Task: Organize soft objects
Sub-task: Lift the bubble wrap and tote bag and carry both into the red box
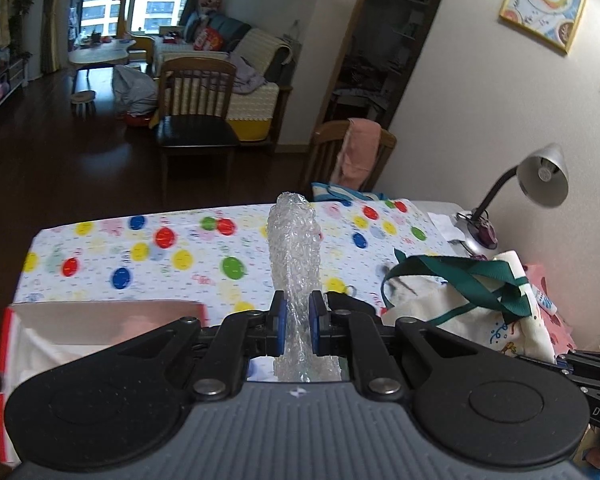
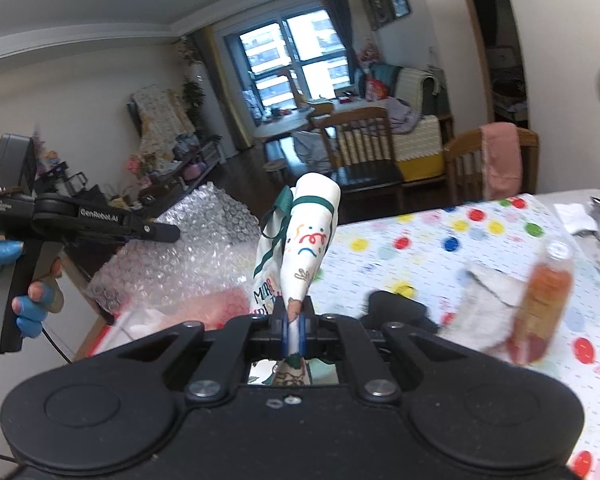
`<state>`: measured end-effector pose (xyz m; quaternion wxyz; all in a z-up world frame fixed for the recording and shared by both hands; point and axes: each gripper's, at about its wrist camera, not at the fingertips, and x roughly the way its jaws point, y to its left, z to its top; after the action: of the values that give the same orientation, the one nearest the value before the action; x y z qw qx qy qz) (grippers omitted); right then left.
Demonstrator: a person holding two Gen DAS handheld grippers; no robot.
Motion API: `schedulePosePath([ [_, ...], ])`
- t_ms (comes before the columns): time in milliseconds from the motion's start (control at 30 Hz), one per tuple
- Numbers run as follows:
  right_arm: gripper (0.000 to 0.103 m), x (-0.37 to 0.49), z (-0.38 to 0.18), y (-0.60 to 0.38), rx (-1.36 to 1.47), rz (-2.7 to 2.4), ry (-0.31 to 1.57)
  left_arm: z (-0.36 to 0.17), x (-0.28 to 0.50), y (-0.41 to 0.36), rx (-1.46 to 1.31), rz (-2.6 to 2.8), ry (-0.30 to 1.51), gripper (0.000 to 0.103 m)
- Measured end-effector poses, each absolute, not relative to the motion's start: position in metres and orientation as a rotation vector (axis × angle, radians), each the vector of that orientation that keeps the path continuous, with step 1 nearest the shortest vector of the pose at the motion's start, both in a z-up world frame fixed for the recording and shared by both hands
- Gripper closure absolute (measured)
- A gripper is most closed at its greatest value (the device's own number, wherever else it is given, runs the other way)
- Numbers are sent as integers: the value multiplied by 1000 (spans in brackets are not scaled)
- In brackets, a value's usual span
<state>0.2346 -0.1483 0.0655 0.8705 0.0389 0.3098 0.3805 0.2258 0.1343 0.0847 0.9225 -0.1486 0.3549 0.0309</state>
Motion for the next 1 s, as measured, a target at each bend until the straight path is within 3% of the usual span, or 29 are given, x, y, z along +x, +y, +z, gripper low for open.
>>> schedulePosePath([
  [400, 98, 210, 77, -41, 61, 928, 635, 81, 176, 220, -322, 152, 725, 92],
  [1000, 98, 201, 25, 95, 10, 975, 763, 24, 143, 315, -329, 262, 834, 92],
])
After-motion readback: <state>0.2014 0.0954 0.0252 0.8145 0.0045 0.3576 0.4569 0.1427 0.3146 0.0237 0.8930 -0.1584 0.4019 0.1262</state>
